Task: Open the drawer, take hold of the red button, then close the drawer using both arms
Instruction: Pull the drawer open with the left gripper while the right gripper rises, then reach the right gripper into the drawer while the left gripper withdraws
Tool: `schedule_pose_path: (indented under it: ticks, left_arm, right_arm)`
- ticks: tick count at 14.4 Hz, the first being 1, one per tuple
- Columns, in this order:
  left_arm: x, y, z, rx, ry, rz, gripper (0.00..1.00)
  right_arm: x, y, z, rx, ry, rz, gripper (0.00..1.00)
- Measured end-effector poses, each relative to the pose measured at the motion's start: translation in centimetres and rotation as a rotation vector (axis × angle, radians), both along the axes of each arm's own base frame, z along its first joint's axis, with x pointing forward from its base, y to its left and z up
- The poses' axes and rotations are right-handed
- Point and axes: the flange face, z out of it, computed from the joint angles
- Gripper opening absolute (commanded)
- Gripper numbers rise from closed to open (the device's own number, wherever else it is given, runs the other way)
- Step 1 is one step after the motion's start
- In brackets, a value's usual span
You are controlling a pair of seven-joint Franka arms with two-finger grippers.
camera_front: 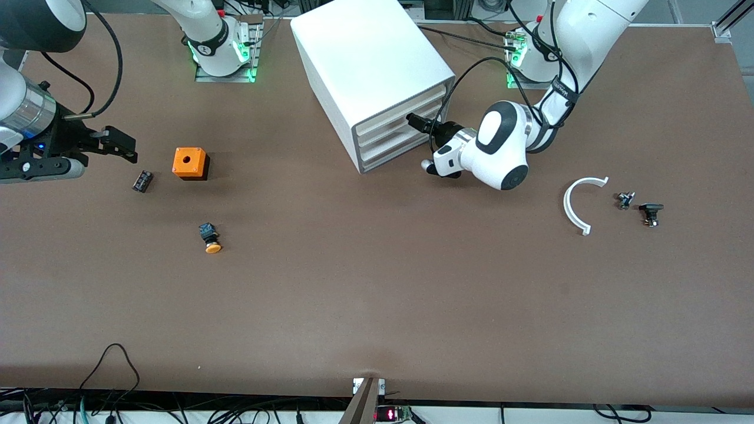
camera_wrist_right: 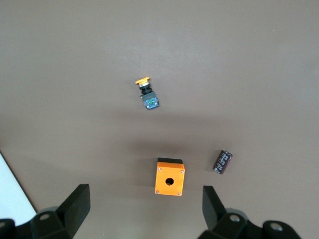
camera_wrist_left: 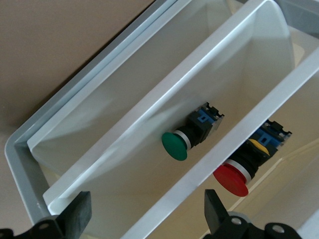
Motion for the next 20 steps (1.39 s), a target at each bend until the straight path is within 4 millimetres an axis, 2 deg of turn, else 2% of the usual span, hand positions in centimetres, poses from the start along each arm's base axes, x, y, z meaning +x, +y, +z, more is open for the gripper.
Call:
schedule_pose_path:
  ticks: [3, 5, 6, 7, 8, 9, 10, 12, 13, 15, 16, 17, 18, 20]
  left_arm:
    - [-0.2, 0.1, 0.1, -0.072, -0.033, -0.016, 1.00]
    - [-1.2, -0.2, -0.8, -0.125, -0.062, -0.002, 0.99]
    - [-1.5, -0.1, -1.4, -0.129, -0.086, 0.009, 0.96]
    - [-1.7, -0.1, -1.7, -0.130, -0.097, 0.007, 0.84]
    - [-2.0, -0.2, -1.8, -0.137, -0.104, -0.003, 0.59]
    - [-2.0, -0.2, -1.8, -0.148, -0.118, -0.011, 0.06]
    - [-1.8, 0.0, -1.9, -0.162, -0.134, -0.015, 0.00]
    - [-0.6, 1.1, -1.4, -0.186, -0.159, 0.003, 0.00]
    - [0.7, 2.1, -0.8, -0.187, -0.182, 0.027, 0.00]
    - [4.4, 5.3, 0.8, -0.179, -0.260, 0.086, 0.00]
    - [6.3, 6.9, 1.7, -0.177, -0.309, 0.095, 0.30]
    - [7.7, 8.2, 2.4, -0.167, -0.347, 0.094, 0.93]
    - [8.6, 9.0, 2.8, -0.159, -0.368, 0.095, 1.00]
    - [9.2, 9.8, 2.9, -0.142, -0.391, 0.090, 1.00]
  right_arm:
    - [0.0, 0.0, 0.0, 0.000, 0.002, 0.000, 1.00]
    - [0.0, 0.0, 0.0, 0.000, 0.002, 0.001, 1.00]
    - [0.0, 0.3, 0.0, 0.000, 0.001, 0.006, 1.00]
    - [-0.1, 0.8, 0.1, 0.000, 0.001, 0.014, 1.00]
    - [-0.1, 1.1, 0.1, 0.000, 0.000, 0.020, 1.00]
    - [-0.1, 1.3, 0.1, 0.000, 0.000, 0.024, 1.00]
    - [-0.1, 1.4, 0.1, 0.000, 0.000, 0.025, 1.00]
    - [-0.2, 2.1, 0.1, 0.000, 0.000, 0.037, 1.00]
    - [-0.2, 3.1, 0.1, 0.000, 0.000, 0.055, 1.00]
    - [-0.2, 6.6, -0.2, -0.001, -0.010, 0.111, 1.00]
    - [0.1, 8.5, -0.4, -0.003, -0.019, 0.139, 1.00]
    - [0.5, 10.4, -0.6, -0.006, -0.027, 0.166, 1.00]
    - [0.9, 12.2, -0.7, -0.009, -0.036, 0.192, 1.00]
    - [1.7, 16.1, -0.8, -0.008, -0.055, 0.245, 1.00]
